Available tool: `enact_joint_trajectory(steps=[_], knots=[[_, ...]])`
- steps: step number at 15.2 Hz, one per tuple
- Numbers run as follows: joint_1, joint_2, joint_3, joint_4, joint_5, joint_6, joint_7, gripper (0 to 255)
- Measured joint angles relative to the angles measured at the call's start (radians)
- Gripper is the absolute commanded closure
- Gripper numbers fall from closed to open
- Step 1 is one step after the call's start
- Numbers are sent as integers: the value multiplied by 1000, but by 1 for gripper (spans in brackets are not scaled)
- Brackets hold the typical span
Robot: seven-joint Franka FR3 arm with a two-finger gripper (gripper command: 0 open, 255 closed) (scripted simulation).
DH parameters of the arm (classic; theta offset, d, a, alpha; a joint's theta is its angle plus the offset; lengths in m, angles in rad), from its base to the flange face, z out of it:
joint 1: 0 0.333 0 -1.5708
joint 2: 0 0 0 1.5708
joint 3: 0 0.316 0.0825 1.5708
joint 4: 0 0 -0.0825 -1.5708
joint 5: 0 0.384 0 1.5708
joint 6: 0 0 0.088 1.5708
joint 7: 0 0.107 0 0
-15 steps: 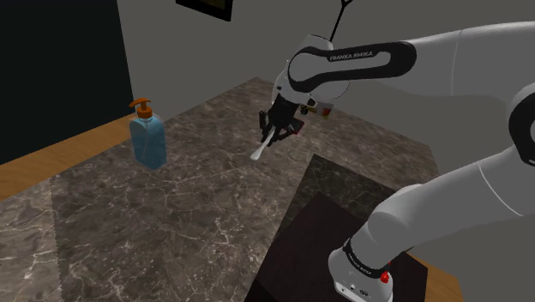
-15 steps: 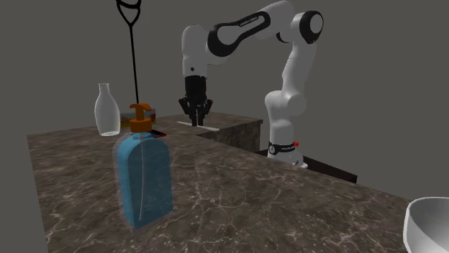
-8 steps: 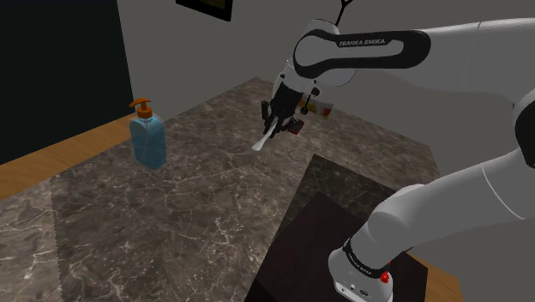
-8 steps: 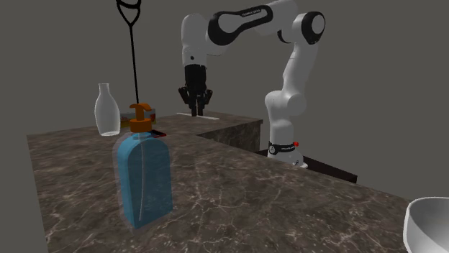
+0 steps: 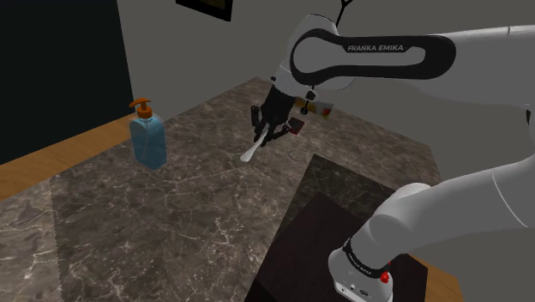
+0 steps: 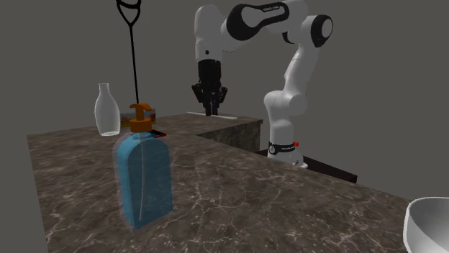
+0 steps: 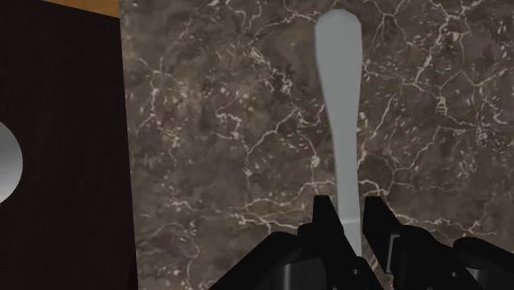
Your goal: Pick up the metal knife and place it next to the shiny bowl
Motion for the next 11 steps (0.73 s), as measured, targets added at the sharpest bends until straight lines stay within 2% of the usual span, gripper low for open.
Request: enact_joint_trajectory(steps=[11], knots=[[112, -35, 213, -2, 91, 53, 263, 255]])
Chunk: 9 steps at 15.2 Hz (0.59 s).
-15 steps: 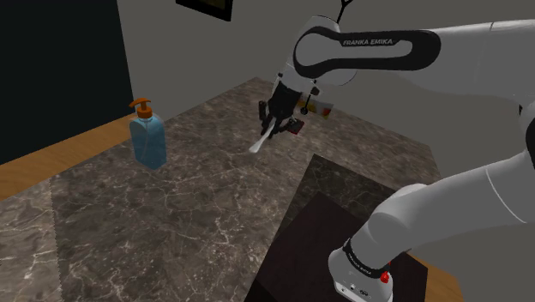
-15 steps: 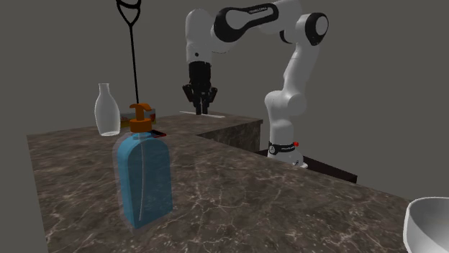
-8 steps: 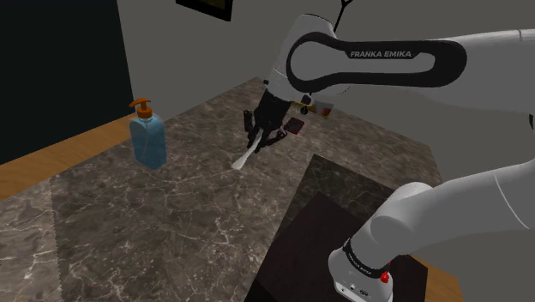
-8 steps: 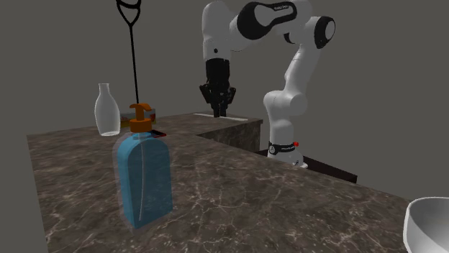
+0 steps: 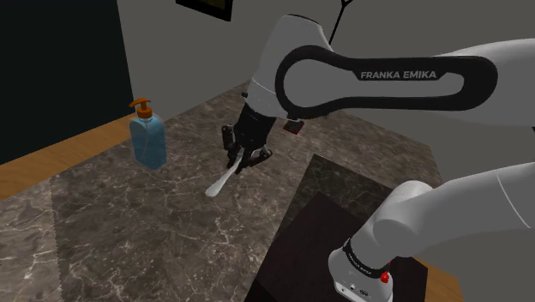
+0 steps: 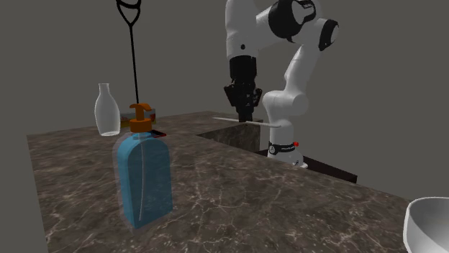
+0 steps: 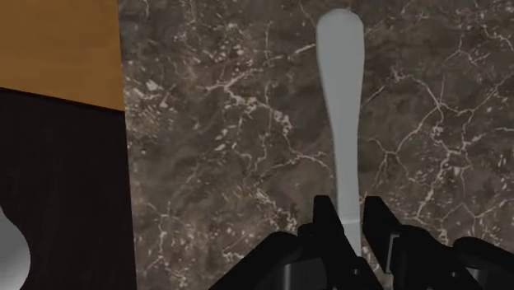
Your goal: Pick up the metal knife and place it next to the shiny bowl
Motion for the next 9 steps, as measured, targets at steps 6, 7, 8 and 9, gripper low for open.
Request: enact_joint_trajectory(steps=[6, 7, 8, 9], knots=[[40, 33, 134, 45, 23, 42, 157, 255], [40, 50, 160, 68, 19, 46, 187, 255], [42, 63, 185, 78, 18, 59, 214, 255], [47, 63, 200, 87, 18, 57, 237, 255]])
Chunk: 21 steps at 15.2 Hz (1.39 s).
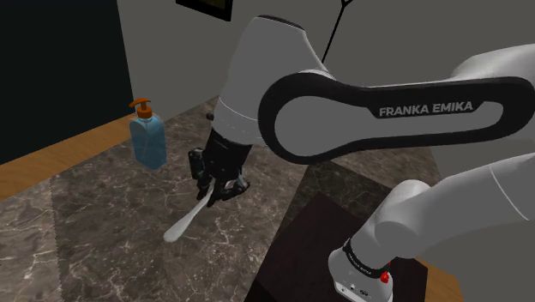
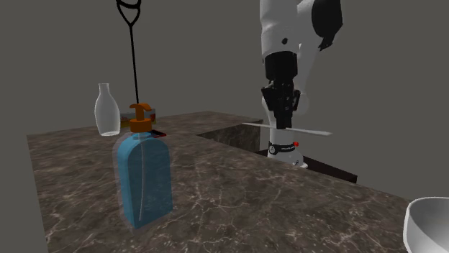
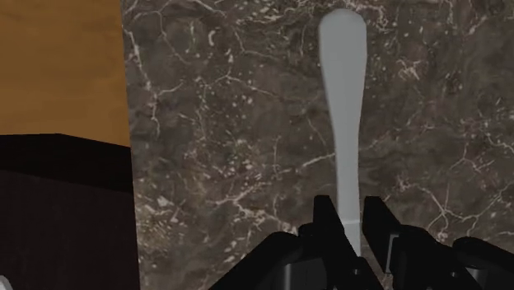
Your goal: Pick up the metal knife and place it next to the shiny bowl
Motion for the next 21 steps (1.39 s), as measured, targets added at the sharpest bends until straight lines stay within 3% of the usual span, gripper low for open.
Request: enact_joint_trajectory(steps=[4, 10, 21], knots=[[-8, 73, 112, 71, -32, 37, 123, 255], [-51, 215, 294, 196, -151, 82, 327, 255], [-80, 318, 371, 113, -228, 244, 382, 255]])
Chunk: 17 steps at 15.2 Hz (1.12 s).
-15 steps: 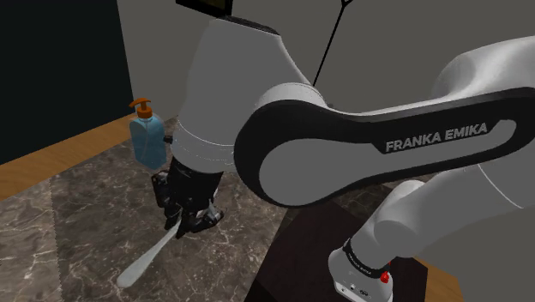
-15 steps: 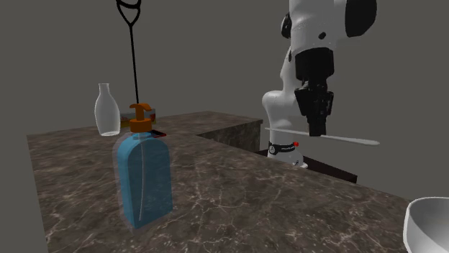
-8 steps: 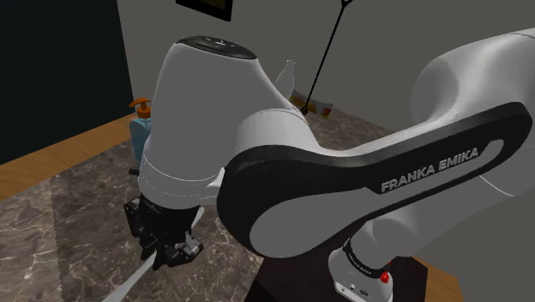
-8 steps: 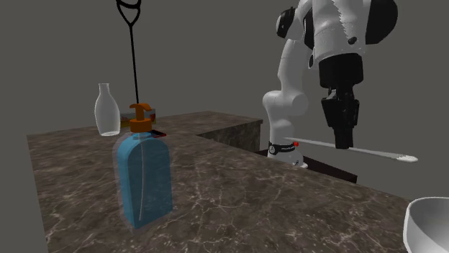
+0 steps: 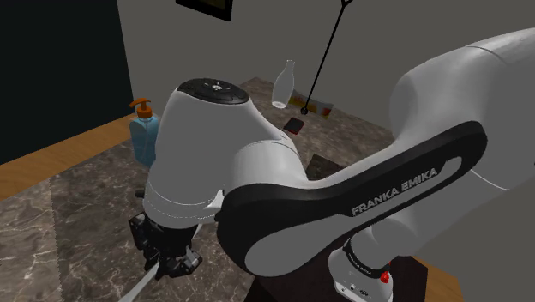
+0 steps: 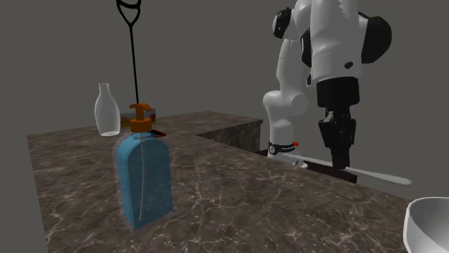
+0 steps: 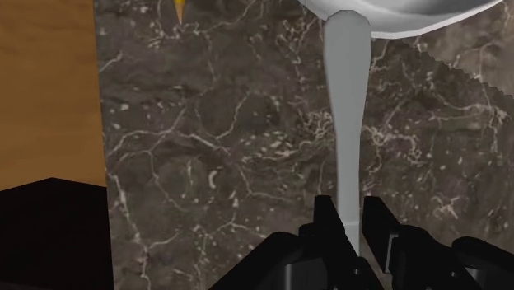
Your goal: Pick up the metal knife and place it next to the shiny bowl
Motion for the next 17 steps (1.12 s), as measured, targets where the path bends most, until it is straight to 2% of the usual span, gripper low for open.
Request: enact_joint_trajectory(steps=[6, 11, 15, 17], knots=[[-16, 71, 35, -43, -75, 88, 50, 255], [-21, 153, 47, -77, -180, 166, 119, 255], [4, 233, 26, -93, -299, 222, 203, 255], [11, 247, 18, -99, -321, 235, 217, 255]])
